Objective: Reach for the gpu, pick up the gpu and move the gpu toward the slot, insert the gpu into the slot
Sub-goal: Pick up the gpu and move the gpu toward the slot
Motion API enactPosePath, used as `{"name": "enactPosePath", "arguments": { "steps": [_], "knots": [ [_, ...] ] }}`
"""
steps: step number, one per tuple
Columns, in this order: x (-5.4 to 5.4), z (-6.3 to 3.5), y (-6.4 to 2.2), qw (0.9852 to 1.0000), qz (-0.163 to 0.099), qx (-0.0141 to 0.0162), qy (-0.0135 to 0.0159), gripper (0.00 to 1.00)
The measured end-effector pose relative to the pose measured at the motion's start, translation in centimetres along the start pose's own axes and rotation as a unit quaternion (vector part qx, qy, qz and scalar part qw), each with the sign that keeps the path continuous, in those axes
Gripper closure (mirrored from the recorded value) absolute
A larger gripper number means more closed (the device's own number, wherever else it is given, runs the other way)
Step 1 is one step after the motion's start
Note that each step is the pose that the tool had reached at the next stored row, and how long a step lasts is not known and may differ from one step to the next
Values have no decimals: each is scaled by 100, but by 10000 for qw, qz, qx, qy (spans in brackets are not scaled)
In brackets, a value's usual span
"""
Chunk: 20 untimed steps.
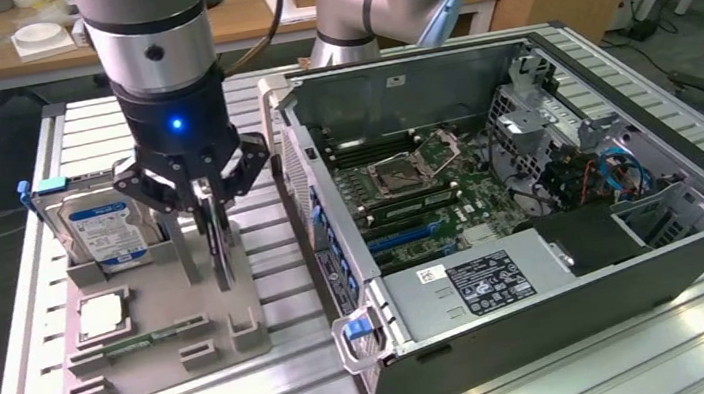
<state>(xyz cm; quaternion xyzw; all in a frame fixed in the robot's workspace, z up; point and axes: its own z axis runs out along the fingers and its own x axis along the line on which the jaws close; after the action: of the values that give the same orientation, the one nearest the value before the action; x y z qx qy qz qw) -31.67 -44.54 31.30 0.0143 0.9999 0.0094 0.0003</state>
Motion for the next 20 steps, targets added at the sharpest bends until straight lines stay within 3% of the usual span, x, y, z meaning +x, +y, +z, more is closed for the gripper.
{"name": "enactPosePath", "arguments": {
  "steps": [20],
  "knots": [
    [0,-313,6,10000,0,-2,0,74]
  ]
}}
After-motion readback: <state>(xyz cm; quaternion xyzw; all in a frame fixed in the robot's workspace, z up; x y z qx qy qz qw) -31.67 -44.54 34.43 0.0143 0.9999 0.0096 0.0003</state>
